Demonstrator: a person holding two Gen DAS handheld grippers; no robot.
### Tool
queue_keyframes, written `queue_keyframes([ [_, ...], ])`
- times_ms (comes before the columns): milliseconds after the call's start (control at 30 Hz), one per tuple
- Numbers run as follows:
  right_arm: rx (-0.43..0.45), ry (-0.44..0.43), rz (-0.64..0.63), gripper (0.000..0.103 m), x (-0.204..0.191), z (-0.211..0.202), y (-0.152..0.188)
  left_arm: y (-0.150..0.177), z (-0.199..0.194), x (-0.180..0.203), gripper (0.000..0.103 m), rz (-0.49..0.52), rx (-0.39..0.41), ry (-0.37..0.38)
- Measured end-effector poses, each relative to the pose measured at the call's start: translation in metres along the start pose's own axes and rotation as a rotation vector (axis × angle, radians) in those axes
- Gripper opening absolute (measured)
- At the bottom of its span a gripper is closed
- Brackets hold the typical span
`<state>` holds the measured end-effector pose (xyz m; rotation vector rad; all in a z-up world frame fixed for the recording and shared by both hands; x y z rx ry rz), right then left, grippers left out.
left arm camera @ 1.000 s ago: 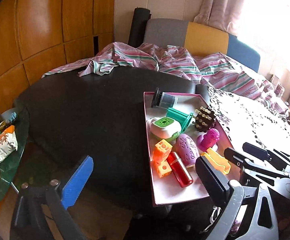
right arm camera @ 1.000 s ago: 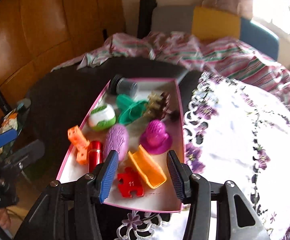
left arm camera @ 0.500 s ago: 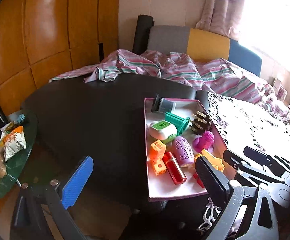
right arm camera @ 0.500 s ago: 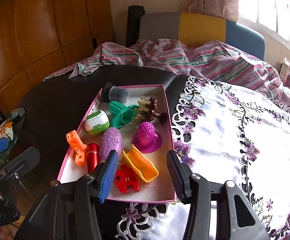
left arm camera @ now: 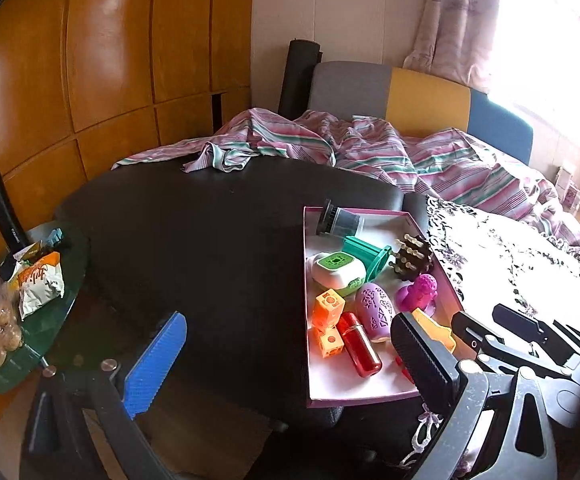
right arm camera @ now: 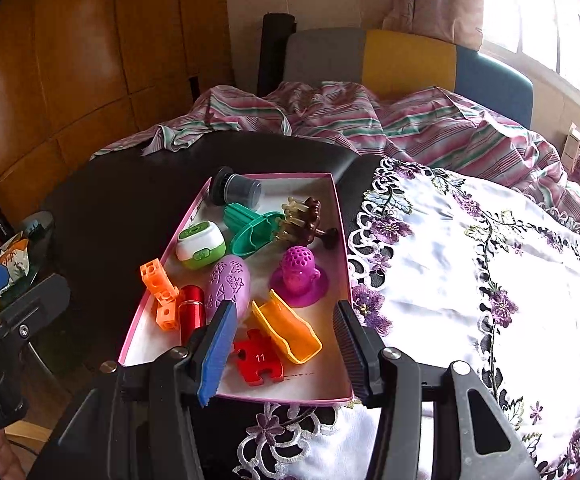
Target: Organize rigid objects
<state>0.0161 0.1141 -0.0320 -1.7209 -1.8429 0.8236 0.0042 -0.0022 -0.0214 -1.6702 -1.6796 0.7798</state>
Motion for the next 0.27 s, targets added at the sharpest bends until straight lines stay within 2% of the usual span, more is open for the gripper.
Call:
queue_keyframes([
  [267, 0.002, -0.012, -0.007, 0.051, -0.0033, 0.0012, 0.0003, 0.002, 0.0008, 0.0009, 0.102, 0.005, 0.002, -0.007],
])
Point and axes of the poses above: each gripper's, at about its wrist camera, not at the fingertips, and z roughly the way its jaws point, x to its right, y to its underside, the point moved 2 cm from there along z, roughly the way its jaws point, and after that the axes turned 1 degree about -y, right-handed, at the moved point
